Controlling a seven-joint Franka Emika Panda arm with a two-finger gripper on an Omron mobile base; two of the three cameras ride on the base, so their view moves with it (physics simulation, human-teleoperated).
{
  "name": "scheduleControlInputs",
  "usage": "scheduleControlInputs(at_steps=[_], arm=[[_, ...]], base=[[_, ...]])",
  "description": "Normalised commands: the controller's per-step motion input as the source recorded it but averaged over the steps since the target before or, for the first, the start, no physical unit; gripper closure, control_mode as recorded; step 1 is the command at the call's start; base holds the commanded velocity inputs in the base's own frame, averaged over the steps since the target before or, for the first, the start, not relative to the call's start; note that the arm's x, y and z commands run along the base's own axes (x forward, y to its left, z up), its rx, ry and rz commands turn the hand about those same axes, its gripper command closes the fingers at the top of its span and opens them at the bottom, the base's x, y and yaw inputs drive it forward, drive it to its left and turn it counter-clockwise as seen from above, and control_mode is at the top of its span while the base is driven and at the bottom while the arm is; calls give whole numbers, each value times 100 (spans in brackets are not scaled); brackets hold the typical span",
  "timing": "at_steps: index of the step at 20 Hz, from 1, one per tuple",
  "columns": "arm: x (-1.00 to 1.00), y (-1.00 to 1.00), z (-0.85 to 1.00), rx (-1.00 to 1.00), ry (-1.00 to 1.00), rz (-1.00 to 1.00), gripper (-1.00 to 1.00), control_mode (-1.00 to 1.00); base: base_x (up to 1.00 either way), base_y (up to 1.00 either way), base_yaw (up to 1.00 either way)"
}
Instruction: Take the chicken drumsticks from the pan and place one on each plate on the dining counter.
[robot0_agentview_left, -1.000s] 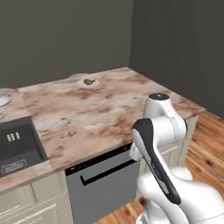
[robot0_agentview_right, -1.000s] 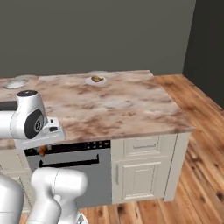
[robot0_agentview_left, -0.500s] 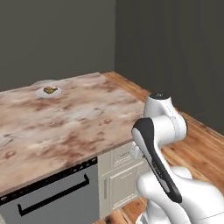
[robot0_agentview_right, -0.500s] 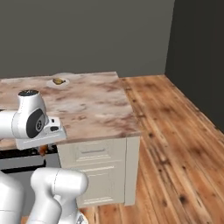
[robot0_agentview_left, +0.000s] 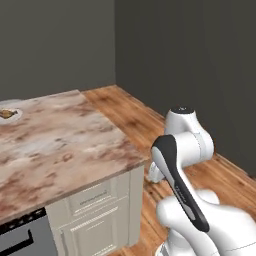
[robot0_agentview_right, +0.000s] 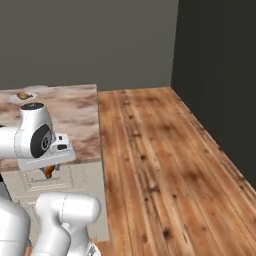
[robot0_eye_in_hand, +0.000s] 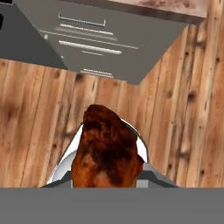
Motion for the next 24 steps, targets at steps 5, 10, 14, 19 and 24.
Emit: scheduleControlInputs(at_steps=[5, 10, 14, 19, 24], arm=[[0, 0, 0, 0, 0, 0, 100, 100], [0, 0, 0, 0, 0, 0, 100, 100], [0, 0, 0, 0, 0, 0, 100, 100], [0, 0, 0, 0, 0, 0, 100, 100], [0, 0, 0, 0, 0, 0, 100, 100]], base=[[37, -94, 0], [57, -80, 0], [92, -52, 3], [100, -29, 8], [100, -2, 3]])
